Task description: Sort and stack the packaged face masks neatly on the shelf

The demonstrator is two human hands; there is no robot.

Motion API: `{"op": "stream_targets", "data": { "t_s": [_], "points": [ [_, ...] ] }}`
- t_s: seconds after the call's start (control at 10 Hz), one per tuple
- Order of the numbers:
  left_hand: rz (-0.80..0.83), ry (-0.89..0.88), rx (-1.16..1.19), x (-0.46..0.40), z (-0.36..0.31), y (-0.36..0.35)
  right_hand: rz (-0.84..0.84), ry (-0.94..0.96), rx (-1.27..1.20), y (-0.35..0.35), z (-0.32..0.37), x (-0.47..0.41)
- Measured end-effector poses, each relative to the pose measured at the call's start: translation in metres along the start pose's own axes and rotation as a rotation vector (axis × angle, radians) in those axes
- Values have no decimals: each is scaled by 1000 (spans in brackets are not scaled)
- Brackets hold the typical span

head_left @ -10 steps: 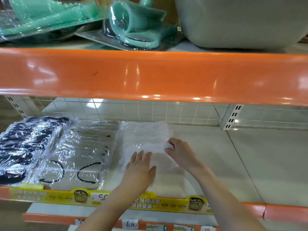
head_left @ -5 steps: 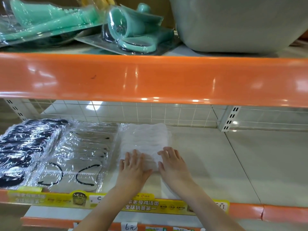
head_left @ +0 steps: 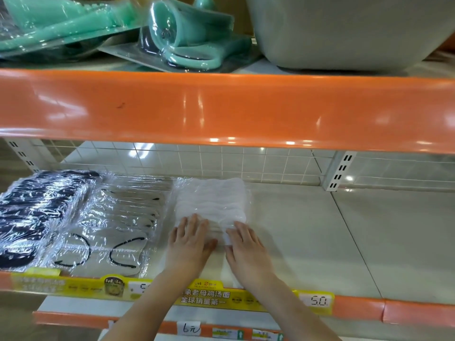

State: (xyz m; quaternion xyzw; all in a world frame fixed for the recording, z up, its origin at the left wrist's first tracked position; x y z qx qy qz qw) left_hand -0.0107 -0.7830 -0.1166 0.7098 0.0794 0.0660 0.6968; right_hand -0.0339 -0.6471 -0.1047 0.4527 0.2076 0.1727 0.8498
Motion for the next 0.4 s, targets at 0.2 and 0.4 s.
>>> {"op": "stream_targets", "data": {
  "t_s": [0.2,0.4],
  "points": [
    [-98,17,-43,4,0,2,-40,14,-42,4,-3,1],
    [-308,28,127,20,6,35,-94,11,-212,29,2,7]
  ]
}}
Point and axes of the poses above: each hand's wrist, its own x-axis away from the middle knuckle, its own y-axis out of the back of the hand, z = x × y, the point moved 8 cm from there along -x, towards the middle knuckle, and after that the axes turned 10 degrees about -x, right-handed, at the moved point
